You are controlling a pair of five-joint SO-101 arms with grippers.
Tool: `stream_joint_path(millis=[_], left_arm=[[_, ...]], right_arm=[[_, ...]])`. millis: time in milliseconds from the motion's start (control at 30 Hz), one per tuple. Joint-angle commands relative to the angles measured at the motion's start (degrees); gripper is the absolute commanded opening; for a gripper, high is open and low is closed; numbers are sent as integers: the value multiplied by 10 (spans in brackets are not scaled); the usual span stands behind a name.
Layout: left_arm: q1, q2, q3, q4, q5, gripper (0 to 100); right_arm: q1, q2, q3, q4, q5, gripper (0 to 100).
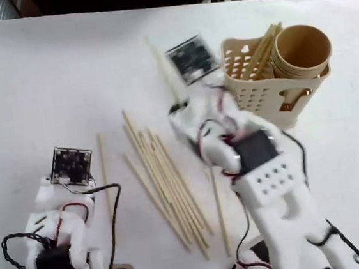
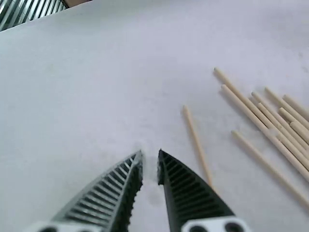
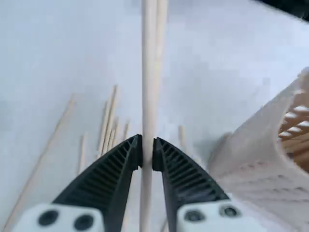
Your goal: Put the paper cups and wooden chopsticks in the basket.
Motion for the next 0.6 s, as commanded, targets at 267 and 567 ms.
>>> stream_joint_path(millis=[267, 567], left_arm=[[-2, 0, 7, -14, -6, 73], [-2, 0, 22, -40, -6, 74]], right_arm=[[165, -32, -38, -307, 20, 18], [210, -20, -36, -449, 21, 18]])
